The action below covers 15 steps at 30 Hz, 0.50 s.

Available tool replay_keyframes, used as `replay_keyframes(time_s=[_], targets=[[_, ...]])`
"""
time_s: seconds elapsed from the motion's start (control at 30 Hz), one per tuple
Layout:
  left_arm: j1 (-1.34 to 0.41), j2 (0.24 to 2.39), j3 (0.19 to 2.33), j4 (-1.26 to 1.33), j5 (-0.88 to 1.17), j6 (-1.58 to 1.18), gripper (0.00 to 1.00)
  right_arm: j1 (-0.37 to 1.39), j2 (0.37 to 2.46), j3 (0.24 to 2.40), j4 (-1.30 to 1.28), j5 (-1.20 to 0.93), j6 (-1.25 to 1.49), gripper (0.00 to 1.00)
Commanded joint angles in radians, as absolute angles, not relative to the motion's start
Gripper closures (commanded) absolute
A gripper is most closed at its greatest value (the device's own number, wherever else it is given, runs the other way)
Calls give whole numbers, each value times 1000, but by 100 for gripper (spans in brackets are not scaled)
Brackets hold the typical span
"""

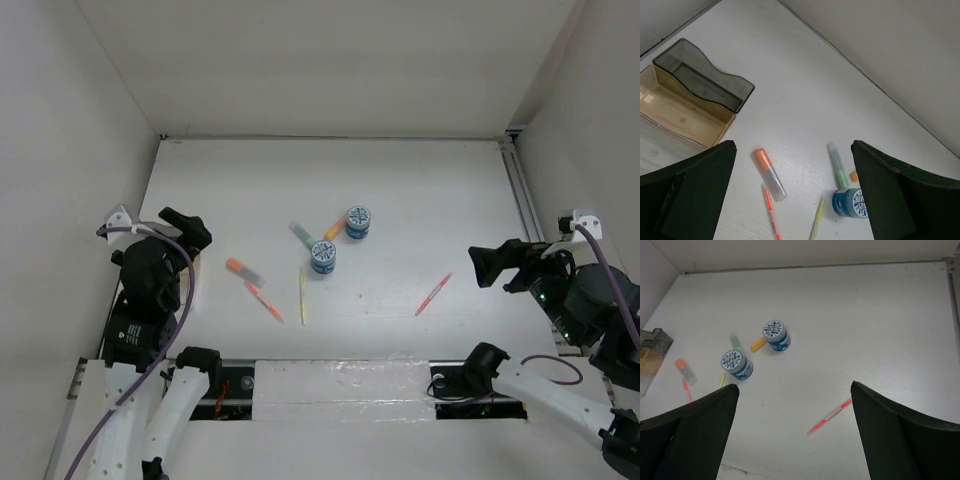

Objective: Sort the stationery into containers
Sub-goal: Grab a piece of stationery with the left arm

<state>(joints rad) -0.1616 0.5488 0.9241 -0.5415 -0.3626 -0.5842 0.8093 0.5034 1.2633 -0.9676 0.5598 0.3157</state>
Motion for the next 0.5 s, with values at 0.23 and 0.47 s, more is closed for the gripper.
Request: replay_keyframes(time_s=[0.23, 0.47], targets=[[-158, 554, 919, -477, -283, -528, 0, 815, 456, 1250, -950, 603, 345, 0], [-257, 822, 965, -372, 71, -532, 0, 815, 482, 1204, -908, 559, 354, 0]])
